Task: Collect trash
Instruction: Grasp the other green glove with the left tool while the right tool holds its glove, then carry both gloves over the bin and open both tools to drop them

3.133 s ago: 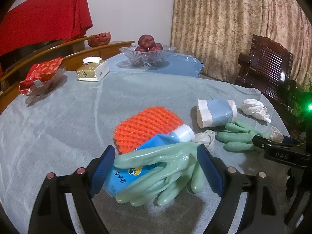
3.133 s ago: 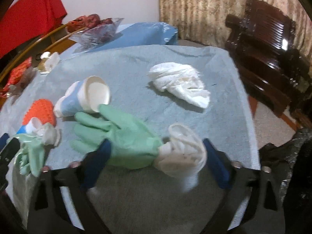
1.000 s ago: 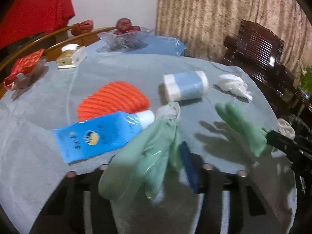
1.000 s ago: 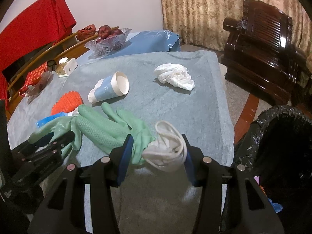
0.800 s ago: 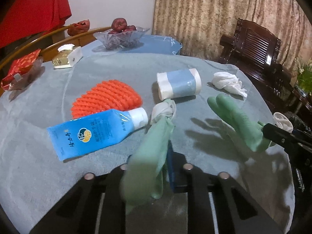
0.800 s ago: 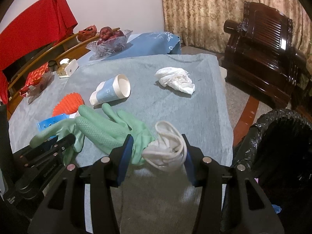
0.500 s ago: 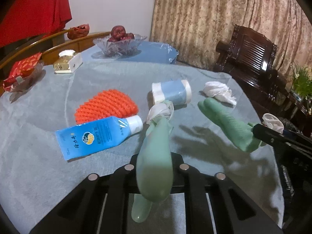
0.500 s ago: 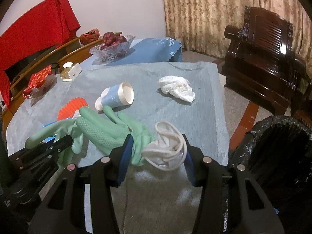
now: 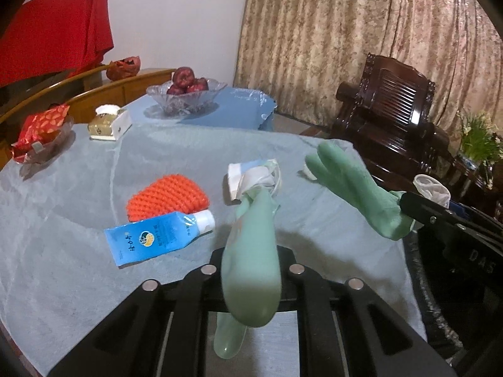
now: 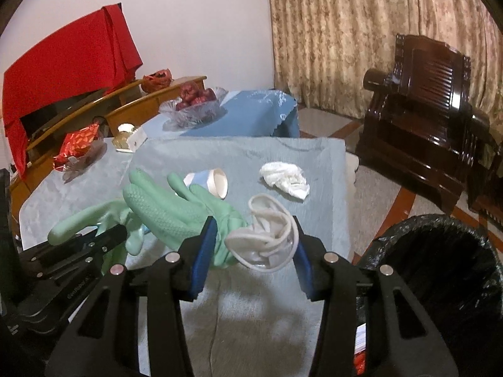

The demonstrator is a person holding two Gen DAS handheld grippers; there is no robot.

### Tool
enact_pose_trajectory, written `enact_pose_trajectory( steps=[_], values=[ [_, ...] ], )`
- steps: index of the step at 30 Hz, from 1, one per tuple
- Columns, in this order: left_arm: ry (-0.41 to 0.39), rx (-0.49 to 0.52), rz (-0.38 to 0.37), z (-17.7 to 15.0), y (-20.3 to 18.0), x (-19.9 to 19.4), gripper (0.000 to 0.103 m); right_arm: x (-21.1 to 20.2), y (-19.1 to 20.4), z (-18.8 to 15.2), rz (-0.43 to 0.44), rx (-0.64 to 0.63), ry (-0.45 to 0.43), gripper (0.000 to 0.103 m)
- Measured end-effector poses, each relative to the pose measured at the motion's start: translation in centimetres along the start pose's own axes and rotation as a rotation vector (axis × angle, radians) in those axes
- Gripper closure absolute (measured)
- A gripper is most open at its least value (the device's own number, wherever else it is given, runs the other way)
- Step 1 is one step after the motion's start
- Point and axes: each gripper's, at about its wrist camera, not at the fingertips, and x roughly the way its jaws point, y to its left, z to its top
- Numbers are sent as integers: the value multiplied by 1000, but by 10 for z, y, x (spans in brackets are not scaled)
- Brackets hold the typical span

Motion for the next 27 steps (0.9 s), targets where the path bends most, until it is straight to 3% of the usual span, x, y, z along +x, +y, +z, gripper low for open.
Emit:
enact_pose_trajectory(
  steps=[7, 8, 11, 19, 27],
  values=[
    [-25, 13, -19, 3, -15, -16, 90, -24, -7, 4, -3, 1, -43, 62],
    [-31, 17, -23, 4, -18, -18, 90, -27, -8, 5, -6, 1, -49, 69],
    [-49, 31, -44, 9, -30, -24, 90, -37, -17, 7, -9, 0, -58, 76],
    [-19, 40, -39, 0, -39, -20, 90, -18, -27, -19, 39, 14, 33, 81],
    [-22, 55, -45, 1, -42, -28, 90, -42, -23, -2, 47, -2, -25, 82]
  ],
)
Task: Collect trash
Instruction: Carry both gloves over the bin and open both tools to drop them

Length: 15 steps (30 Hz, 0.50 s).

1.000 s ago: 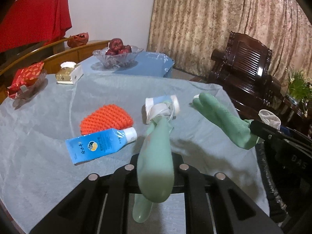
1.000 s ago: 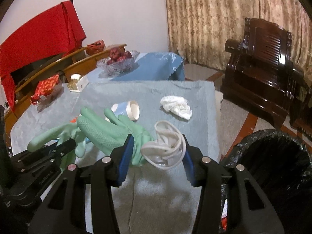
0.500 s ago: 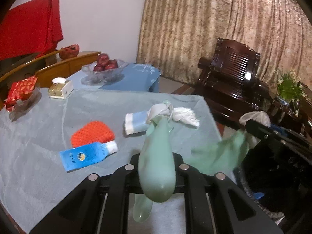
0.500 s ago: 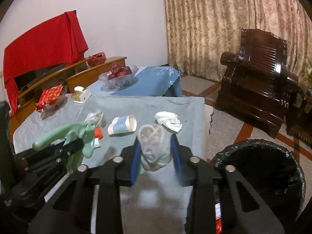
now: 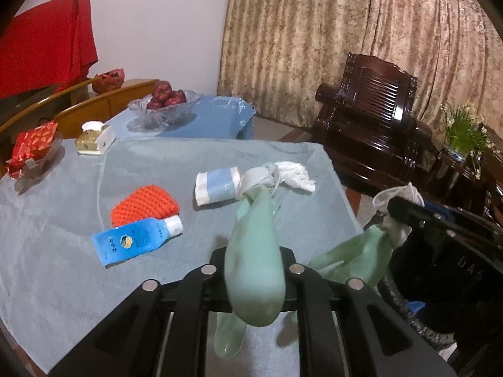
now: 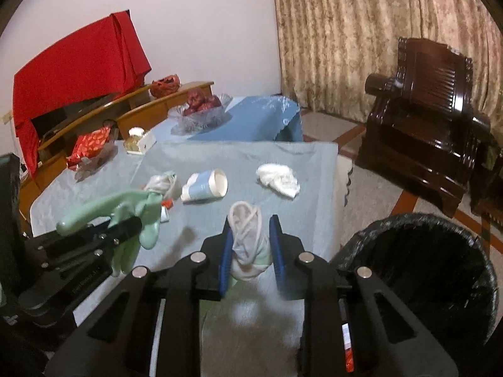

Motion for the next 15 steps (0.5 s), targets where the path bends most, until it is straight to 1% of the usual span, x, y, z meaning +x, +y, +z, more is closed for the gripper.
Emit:
enact_pose_trajectory(
  steps=[3, 8, 12, 15],
  values=[
    [-11, 15, -17, 6, -9, -6, 90, -17, -6, 9, -5, 7, -32, 82],
    [-27, 35, -65, 18, -34, -15, 90, -50, -20, 21, -46, 5, -81, 82],
    [-38, 47, -125, 29, -60, -22, 90, -78, -41, 23, -83, 21, -109, 82],
    [-58, 74, -175, 34, -88, -28, 90, -99, -60, 21, -131, 32, -125, 82]
  ],
)
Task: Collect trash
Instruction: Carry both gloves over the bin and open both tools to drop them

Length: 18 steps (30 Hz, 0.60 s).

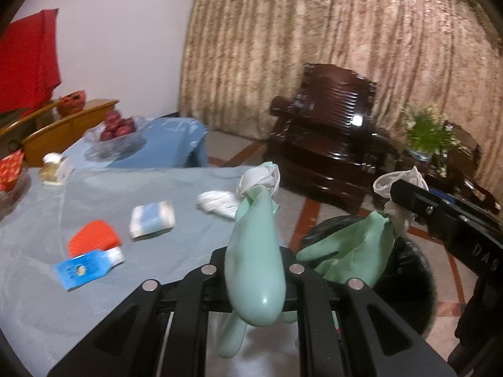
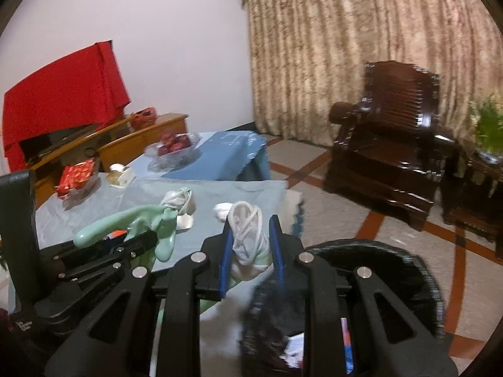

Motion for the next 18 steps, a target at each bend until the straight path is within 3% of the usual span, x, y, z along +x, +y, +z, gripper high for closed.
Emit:
enact_pose_trajectory(
  steps=[10, 18],
  values=[
    [0, 94, -151, 6, -89, 13, 90, -48, -82, -20, -182, 53, -13, 82],
    [21, 160, -230, -4, -147, 37, 90, -55, -130, -44, -290, 97, 13, 82]
  ],
)
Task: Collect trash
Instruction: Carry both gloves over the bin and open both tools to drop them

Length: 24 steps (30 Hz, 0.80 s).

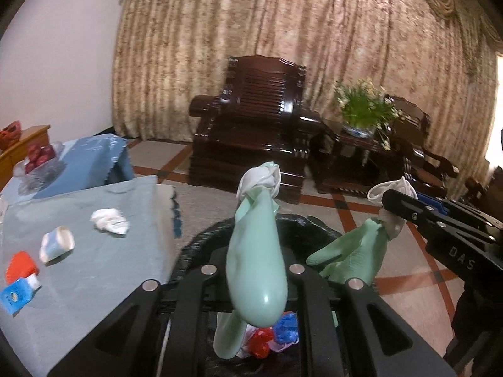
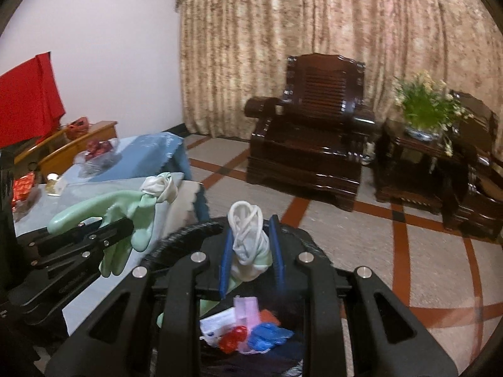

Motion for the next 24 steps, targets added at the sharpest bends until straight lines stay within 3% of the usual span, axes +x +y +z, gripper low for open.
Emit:
enact_pose_trajectory(
  steps=[11, 14, 16, 18, 19, 21, 24],
  values=[
    [44, 42, -29, -8, -25, 34, 89, 29, -30, -21, -43, 41, 47, 81],
    [64, 31, -48, -11, -26, 40, 82, 38, -33, -26, -54, 45, 72, 75],
    [57, 20, -58, -11, -23, 40, 63, 42, -34, -29, -66, 50, 79, 62],
    [44, 16, -62, -11, -20, 37, 52, 44, -35, -31, -84, 51, 80, 46],
    [40, 14, -64, -10, -18, 36, 49, 44, -35, -32, -88, 52, 80, 44],
    [26, 11, -55, -9, -12, 32, 43, 43, -35, -33, -96, 63, 73, 18],
    [9, -4, -37, -8, -3, 26, 32, 35, -29, -32, -86, 73, 38, 8]
  ],
)
